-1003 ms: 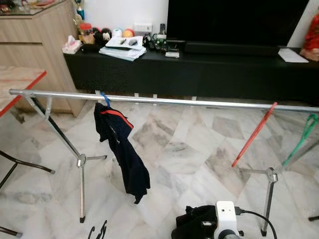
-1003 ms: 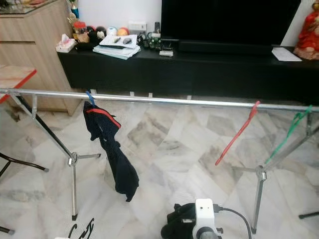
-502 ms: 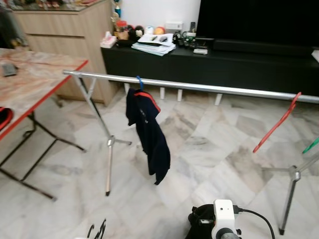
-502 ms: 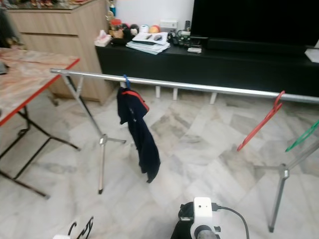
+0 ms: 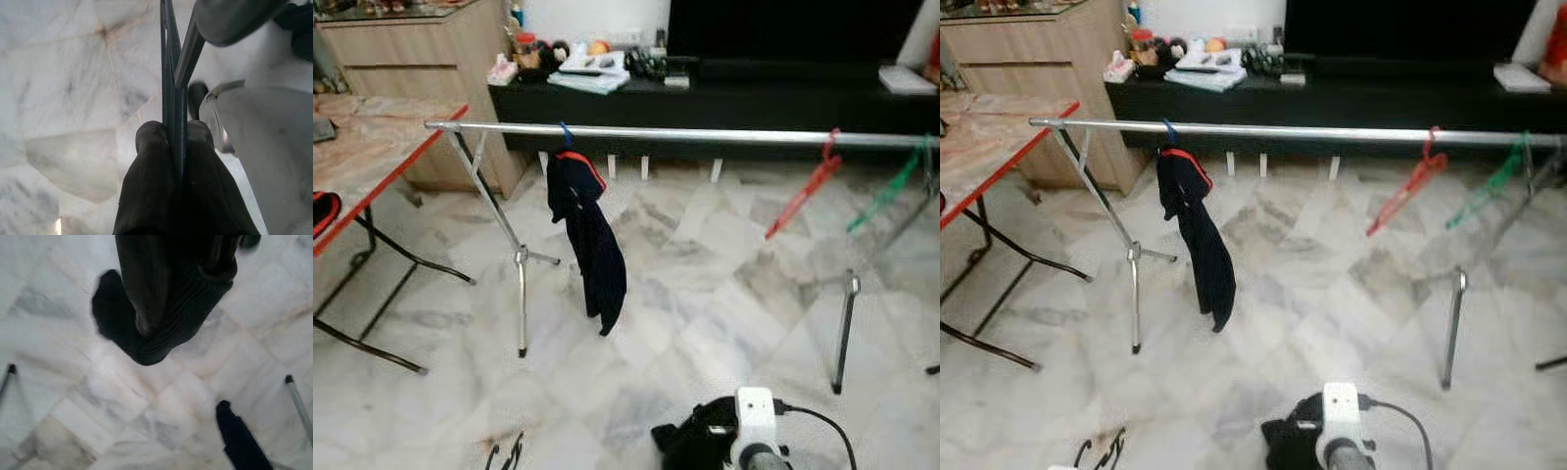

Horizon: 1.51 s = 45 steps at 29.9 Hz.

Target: Hang hanger

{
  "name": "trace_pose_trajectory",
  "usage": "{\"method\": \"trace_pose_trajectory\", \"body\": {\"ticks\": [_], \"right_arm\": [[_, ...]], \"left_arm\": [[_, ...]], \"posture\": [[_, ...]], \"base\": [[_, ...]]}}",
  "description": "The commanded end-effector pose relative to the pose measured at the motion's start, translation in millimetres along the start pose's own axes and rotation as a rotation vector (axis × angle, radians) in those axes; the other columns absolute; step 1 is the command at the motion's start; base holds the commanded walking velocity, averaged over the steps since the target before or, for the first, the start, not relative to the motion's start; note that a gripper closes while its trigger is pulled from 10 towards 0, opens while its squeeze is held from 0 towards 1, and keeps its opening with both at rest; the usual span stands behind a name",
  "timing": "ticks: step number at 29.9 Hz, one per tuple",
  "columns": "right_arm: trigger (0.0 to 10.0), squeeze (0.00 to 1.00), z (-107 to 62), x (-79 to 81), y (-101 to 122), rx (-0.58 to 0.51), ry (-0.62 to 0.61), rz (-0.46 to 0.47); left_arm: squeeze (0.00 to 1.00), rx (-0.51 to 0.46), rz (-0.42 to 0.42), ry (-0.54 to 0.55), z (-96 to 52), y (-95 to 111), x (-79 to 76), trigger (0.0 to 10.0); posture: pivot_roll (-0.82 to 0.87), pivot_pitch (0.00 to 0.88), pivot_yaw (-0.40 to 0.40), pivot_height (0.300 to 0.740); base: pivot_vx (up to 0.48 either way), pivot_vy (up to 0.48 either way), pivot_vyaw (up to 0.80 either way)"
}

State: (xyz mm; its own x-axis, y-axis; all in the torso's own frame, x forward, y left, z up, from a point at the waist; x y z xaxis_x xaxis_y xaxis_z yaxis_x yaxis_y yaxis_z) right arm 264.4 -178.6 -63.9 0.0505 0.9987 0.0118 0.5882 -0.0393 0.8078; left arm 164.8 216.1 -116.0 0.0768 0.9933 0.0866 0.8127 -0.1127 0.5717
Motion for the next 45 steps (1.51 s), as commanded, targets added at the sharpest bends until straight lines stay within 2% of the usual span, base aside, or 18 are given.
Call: {"method": "trace_pose_trajectory", "body": {"ticks": [1, 9, 17, 19, 21, 22, 25, 26, 30, 31, 35, 37, 42, 43, 45], "right_arm": [[10.0, 0.00, 1.8, 5.1, 8, -0.036, 0.007, 0.011], [10.0, 0.00, 4.3, 7.6, 20, -0.077, 0.015, 0.010], [10.0, 0.00, 7.7, 4.6, 37, -0.129, 0.008, 0.013], [10.0, 0.00, 9.1, 3.7, 42, -0.136, 0.006, 0.007], [10.0, 0.00, 11.0, 2.2, 54, -0.167, 0.008, -0.006], [10.0, 0.00, 12.0, 1.6, 63, -0.192, 0.008, -0.007], [10.0, 0.00, 14.4, -2.5, 86, -0.251, 0.003, 0.003], [10.0, 0.00, 15.8, -4.6, 104, -0.295, 0.002, 0.010], [10.0, 0.00, 17.4, -4.9, 137, -0.363, -0.001, -0.006], [10.0, 0.00, 18.8, -4.5, 149, -0.368, -0.013, -0.031], [10.0, 0.00, 20.0, -1.4, 161, -0.368, -0.015, -0.075], [10.0, 0.00, 22.2, 4.8, 182, -0.350, -0.019, -0.221], [10.0, 0.00, 21.8, 9.0, 200, -0.353, -0.003, -0.297], [10.0, 0.00, 21.5, 10.5, 205, -0.355, -0.001, -0.313], [10.0, 0.00, 21.5, 11.2, 208, -0.353, -0.001, -0.311]], "left_arm": [[0.00, 0.008, 0.039, 0.009, -0.9, -1, 6.4, 10.0], [0.00, -0.025, 0.049, 0.018, 1.9, 17, 16.4, 10.0], [0.00, -0.060, 0.060, 0.016, 3.0, 27, 18.7, 10.0], [0.00, -0.090, 0.064, 0.014, 3.8, 35, 18.3, 10.0], [0.00, -0.159, 0.069, 0.009, 5.8, 54, 15.9, 10.0], [0.00, -0.171, 0.070, 0.008, 6.2, 58, 15.3, 10.0], [0.00, -0.300, 0.094, -0.014, 7.5, 97, 8.9, 10.0], [0.00, -0.379, 0.122, -0.034, 6.5, 123, 4.1, 10.0], [0.00, -0.505, 0.183, -0.080, 0.2, 165, -2.0, 10.0], [0.00, -0.559, 0.231, -0.115, -4.4, 184, -6.5, 10.0], [0.00, -0.603, 0.277, -0.163, -9.9, 200, -11.5, 10.0], [0.00, -0.576, 0.488, -0.329, -16.2, 208, -24.1, 10.0], [0.00, -0.506, 0.671, -0.468, -23.3, 206, -30.6, 10.0], [0.00, -0.483, 0.738, -0.512, -27.3, 207, -32.1, 10.0], [0.00, -0.461, 0.763, -0.552, -30.0, 207, -33.8, 10.0]], "posture": [[0.03, 0.049, 0.055, 0.740], [0.04, 0.022, 0.068, 0.740], [0.03, 0.003, 0.079, 0.740], [0.02, 0.000, 0.074, 0.740], [0.02, 0.000, 0.067, 0.740], [0.02, 0.000, 0.062, 0.740], [0.03, 0.000, 0.052, 0.740], [0.03, 0.000, 0.045, 0.740], [0.03, 0.001, 0.035, 0.740], [0.04, 0.000, 0.030, 0.740], [0.04, 0.008, 0.025, 0.740], [0.04, 0.013, 0.011, 0.740], [0.05, 0.015, 0.000, 0.740], [0.05, 0.015, -0.005, 0.740], [0.05, 0.014, -0.008, 0.740]], "base": [[0.000, 0.000, 0.00], [0.000, 0.000, 0.00], [0.000, 0.000, 0.00], [0.000, 0.000, 0.00], [0.000, 0.000, 0.00], [0.000, 0.000, 0.00], [0.000, 0.000, 0.00], [0.000, 0.000, 0.00], [0.000, 0.000, 0.00], [0.000, 0.000, 0.00], [0.000, 0.000, 0.00], [0.000, 0.000, 0.00], [0.000, 0.000, 0.00], [0.000, 0.000, 0.00], [0.000, 0.000, 0.00]]}}
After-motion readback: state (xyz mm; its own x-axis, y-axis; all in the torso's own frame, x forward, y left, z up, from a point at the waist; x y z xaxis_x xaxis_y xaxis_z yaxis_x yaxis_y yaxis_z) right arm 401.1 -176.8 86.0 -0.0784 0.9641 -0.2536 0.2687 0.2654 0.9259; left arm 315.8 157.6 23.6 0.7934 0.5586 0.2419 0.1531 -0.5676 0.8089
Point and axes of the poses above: a point about 5 cm out from each wrist's last joint towards the gripper, its own z axis pointing out of the wrist towards the gripper, its own y axis along the axis of the wrist's last joint, x = y × z, the point moved 3 cm from there along z, pointing out of the wrist towards the gripper, and after that the axes turned 3 degrees about z, right-handed, at the moved point
